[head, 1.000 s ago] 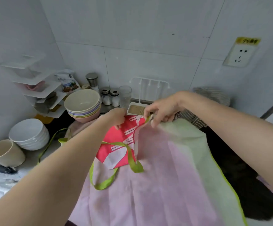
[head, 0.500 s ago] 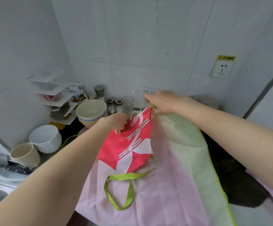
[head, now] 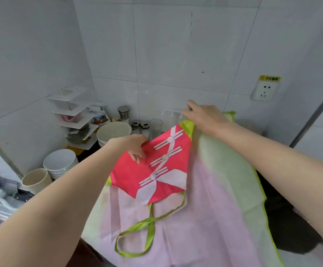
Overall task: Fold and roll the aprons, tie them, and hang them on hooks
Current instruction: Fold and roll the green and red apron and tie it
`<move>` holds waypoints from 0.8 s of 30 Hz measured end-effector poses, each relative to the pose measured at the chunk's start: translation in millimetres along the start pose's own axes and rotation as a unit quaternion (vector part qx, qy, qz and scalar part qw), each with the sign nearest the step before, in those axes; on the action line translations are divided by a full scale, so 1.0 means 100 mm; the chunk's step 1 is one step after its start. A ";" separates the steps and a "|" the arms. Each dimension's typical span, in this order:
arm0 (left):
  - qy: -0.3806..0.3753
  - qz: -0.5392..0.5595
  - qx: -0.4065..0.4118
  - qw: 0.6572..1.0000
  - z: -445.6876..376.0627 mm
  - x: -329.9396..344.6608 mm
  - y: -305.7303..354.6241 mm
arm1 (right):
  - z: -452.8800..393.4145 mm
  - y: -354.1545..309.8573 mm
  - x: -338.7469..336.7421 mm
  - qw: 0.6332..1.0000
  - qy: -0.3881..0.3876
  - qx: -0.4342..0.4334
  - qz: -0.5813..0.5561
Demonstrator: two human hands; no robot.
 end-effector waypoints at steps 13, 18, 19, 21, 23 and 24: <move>-0.030 0.052 -0.038 0.998 -0.17 0.09 0.19 | -0.10 0.15 0.27 0.980 -0.195 -0.039 0.000; -0.009 0.036 -0.018 0.999 -0.21 0.01 0.18 | 0.14 0.18 0.58 0.892 -0.421 0.075 -0.145; -0.011 0.032 -0.011 0.999 -0.21 0.00 0.21 | 0.12 0.17 0.60 0.883 -0.411 0.102 -0.205; 0.000 0.033 0.004 0.999 -0.22 -0.02 0.26 | 0.07 0.12 0.62 0.898 -0.375 0.110 -0.203; 0.011 0.047 0.016 0.999 -0.23 -0.03 0.31 | 0.11 0.01 0.73 0.921 -0.374 0.070 -0.087; 0.010 0.047 0.020 0.999 -0.23 -0.03 0.32 | 0.12 0.00 0.75 0.925 -0.373 0.059 -0.036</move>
Point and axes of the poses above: each hand's wrist, its own z-axis away from the middle knuckle, its own x-axis out of the palm, y = z × x, the point moved 9 cm from there along -z, towards the middle knuckle, and after that the axes turned 15 degrees about x, right-handed, at the moved point
